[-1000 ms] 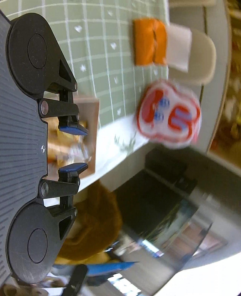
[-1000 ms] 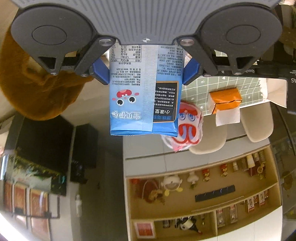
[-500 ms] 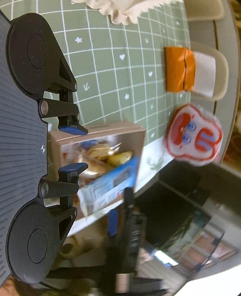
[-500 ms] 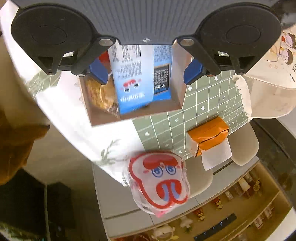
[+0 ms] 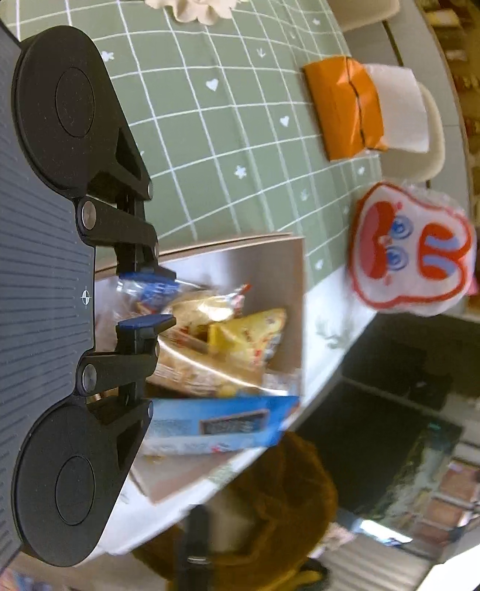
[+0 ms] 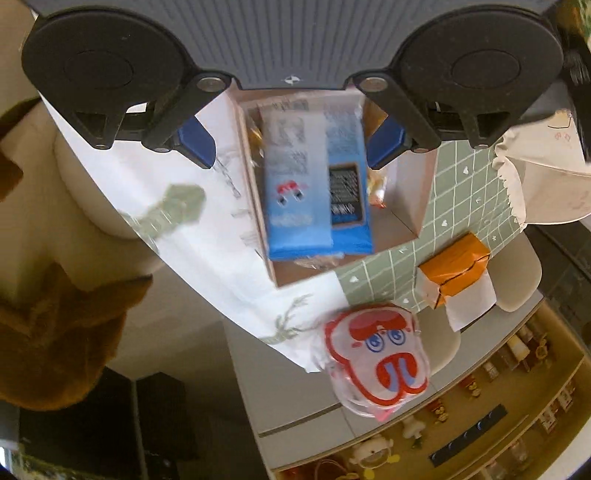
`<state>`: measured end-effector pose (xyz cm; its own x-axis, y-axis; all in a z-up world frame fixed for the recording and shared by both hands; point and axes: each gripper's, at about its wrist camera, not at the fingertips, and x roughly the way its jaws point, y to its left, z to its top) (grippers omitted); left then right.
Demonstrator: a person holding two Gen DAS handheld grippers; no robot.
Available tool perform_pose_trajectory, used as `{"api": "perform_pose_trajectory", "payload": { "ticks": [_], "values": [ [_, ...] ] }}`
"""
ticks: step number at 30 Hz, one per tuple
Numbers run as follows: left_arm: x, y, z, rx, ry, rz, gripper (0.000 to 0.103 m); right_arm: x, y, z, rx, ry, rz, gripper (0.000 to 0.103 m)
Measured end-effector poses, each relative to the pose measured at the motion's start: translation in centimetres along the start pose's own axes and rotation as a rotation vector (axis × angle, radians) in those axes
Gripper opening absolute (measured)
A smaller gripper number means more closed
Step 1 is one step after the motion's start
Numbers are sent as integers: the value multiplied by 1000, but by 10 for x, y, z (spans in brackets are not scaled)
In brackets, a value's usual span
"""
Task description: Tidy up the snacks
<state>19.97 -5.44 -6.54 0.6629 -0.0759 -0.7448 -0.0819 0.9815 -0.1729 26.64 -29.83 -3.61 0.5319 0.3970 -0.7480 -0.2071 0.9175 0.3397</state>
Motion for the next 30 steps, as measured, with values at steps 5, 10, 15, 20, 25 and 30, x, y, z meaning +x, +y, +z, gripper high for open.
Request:
{"api": "perform_pose_trajectory", "payload": {
  "ticks": [5,10,15,20,25,30],
  "values": [
    [-41,-10,-19,-19,-84,-68,25,-15,-8,-28,-35,-50,-31,89],
    [-75,-31,-65,-18,-87,-98,25,-34,7,-63,-103,-89,-61,90],
    [-88,-45,-107,18,-35,-74,24,-48,27,-105,-169,-73,-129,91],
    [-101,-47,-121,26,-42,-53,15,-53,31,-134,-170,-13,-132,91],
    [-122,-58,-123,25,-62,-14,15,-68,37,-143,-179,-18,-148,91],
    [-130,-70,-127,33,-59,28,15,-80,45,-145,-238,-32,-171,91]
  ]
}}
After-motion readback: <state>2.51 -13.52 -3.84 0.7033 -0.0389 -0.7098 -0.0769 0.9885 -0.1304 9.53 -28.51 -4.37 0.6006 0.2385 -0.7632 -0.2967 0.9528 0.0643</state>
